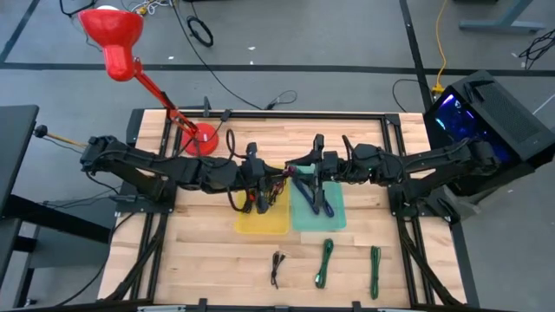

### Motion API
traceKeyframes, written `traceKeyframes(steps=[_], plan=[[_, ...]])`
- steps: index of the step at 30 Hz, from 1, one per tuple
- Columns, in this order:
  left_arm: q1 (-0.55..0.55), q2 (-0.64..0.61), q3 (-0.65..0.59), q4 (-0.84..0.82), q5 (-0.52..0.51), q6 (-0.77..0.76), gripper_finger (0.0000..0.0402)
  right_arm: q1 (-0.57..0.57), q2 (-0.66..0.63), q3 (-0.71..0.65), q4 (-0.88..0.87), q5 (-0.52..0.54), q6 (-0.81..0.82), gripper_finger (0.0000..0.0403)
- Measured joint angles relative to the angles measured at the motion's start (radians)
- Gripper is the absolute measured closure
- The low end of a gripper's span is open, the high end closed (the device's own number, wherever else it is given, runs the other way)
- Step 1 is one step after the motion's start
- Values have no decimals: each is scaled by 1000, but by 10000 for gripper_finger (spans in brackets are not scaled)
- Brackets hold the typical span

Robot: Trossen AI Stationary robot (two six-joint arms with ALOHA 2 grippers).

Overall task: Pick & Place USB Port
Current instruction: Put the pink charger cable into the green bin

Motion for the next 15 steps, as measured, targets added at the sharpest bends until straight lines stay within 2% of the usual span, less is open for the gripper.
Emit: traceKeyframes(steps=[3, 4, 9, 13, 15], plan=[[6, 1, 0, -7, -13, -7, 363, 0, -1, 0, -29, 39, -9, 359], [6, 1, 0, -7, -19, -7, 356, 0, -1, 0, -30, 41, -23, 377], [2, 0, 0, -51, -76, -7, 329, -4, -11, 0, -81, 54, -17, 393], [-6, -24, 1, -123, -83, -11, 321, -6, -56, 0, -215, 162, 5, 393], [-13, -46, 1, -168, -92, -12, 320, -7, -73, 0, -280, 183, 55, 393]])
